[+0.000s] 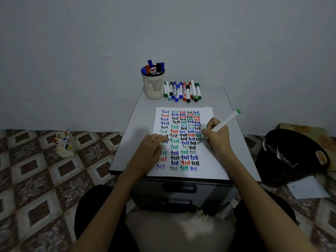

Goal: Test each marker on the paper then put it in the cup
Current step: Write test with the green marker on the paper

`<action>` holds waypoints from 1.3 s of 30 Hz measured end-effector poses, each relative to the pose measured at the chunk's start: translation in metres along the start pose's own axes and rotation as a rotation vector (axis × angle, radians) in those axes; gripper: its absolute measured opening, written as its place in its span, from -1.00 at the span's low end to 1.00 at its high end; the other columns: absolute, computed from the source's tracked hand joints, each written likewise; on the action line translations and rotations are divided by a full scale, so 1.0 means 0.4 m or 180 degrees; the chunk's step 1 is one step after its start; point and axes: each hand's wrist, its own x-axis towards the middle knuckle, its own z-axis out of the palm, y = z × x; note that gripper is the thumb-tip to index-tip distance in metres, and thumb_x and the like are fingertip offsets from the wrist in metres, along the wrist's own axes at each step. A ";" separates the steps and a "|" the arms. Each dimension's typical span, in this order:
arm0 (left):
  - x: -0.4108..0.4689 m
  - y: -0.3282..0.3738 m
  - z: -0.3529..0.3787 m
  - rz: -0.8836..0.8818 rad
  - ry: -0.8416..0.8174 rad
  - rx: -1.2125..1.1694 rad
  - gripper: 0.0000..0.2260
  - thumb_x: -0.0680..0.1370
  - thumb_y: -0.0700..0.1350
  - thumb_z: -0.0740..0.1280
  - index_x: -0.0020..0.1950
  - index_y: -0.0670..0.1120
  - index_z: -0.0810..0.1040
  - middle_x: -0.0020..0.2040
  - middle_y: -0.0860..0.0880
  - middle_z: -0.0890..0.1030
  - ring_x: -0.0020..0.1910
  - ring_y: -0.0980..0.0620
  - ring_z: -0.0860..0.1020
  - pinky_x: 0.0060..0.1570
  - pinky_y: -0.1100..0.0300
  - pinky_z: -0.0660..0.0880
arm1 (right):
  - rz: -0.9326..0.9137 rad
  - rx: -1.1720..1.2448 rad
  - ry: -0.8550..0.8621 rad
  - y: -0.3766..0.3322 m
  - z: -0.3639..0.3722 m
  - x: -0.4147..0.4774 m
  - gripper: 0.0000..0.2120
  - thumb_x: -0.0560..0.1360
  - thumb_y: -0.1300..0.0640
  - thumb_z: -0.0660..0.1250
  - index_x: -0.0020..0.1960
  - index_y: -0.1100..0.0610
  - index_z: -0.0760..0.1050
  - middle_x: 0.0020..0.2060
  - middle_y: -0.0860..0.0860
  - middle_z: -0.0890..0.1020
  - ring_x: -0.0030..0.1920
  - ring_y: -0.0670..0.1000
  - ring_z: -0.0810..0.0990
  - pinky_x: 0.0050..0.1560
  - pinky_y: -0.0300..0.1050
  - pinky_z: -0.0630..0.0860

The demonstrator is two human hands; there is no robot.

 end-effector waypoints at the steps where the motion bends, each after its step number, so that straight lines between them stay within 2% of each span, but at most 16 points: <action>1: 0.000 0.000 0.000 -0.0004 0.0003 -0.0007 -0.73 0.57 -0.17 0.13 0.21 -0.11 0.50 0.17 -0.05 0.52 0.09 0.10 0.38 0.08 0.21 0.37 | -0.0011 -0.0010 0.0017 -0.001 0.000 -0.001 -0.67 0.38 0.52 0.29 -0.33 0.18 0.27 -0.45 0.09 0.33 -0.48 -0.10 0.37 -0.46 -0.30 0.45; 11: -0.003 -0.003 0.001 -0.0022 -0.0010 -0.0012 -0.73 0.58 -0.15 0.12 0.21 -0.09 0.50 0.16 -0.02 0.51 0.09 0.12 0.38 0.06 0.16 0.44 | -0.0086 -0.0093 -0.0082 -0.003 0.004 -0.004 -0.67 0.38 0.53 0.30 -0.33 0.18 0.27 -0.45 0.07 0.33 -0.51 -0.20 0.38 -0.44 -0.33 0.45; 16: -0.001 -0.001 0.002 -0.0029 -0.0004 -0.0038 -0.73 0.57 -0.16 0.12 0.21 -0.09 0.50 0.16 -0.03 0.51 0.09 0.10 0.38 0.06 0.14 0.44 | -0.0117 -0.0068 0.0170 0.004 -0.002 0.000 -0.68 0.39 0.50 0.29 -0.33 0.17 0.27 -0.43 0.09 0.35 -0.46 -0.11 0.40 -0.40 -0.28 0.50; 19: -0.003 -0.003 0.001 -0.0056 -0.0012 -0.0028 -0.73 0.58 -0.15 0.12 0.22 -0.09 0.50 0.18 -0.03 0.51 0.11 0.11 0.38 0.09 0.14 0.44 | -0.0141 -0.0107 0.0116 0.004 0.000 0.000 -0.69 0.40 0.49 0.31 -0.31 0.18 0.28 -0.43 0.10 0.35 -0.42 -0.04 0.40 -0.38 -0.27 0.51; 26: -0.001 0.000 0.000 -0.0094 -0.0035 -0.0030 -0.72 0.58 -0.13 0.11 0.22 -0.09 0.50 0.17 -0.04 0.51 0.10 0.11 0.38 0.08 0.17 0.43 | -0.0142 -0.0087 0.0084 0.004 -0.001 0.000 -0.67 0.37 0.52 0.29 -0.34 0.18 0.27 -0.45 0.07 0.33 -0.46 -0.09 0.38 -0.38 -0.24 0.54; 35: -0.002 0.005 -0.002 -0.0020 -0.0001 -0.0042 -0.74 0.57 -0.19 0.14 0.20 -0.12 0.51 0.15 -0.06 0.52 0.08 0.08 0.39 0.06 0.20 0.38 | -0.0129 0.0032 0.0276 -0.001 -0.001 -0.002 -0.66 0.40 0.53 0.25 -0.33 0.16 0.25 -0.45 0.07 0.30 -0.49 -0.16 0.34 -0.43 -0.30 0.45; 39: -0.002 0.006 -0.003 -0.0027 -0.0003 -0.0024 -0.73 0.57 -0.18 0.13 0.21 -0.12 0.51 0.16 -0.06 0.52 0.08 0.08 0.39 0.07 0.16 0.41 | -0.0165 -0.0045 0.0228 0.004 -0.005 -0.003 -0.67 0.41 0.51 0.26 -0.32 0.16 0.26 -0.44 0.07 0.32 -0.44 -0.07 0.35 -0.41 -0.29 0.44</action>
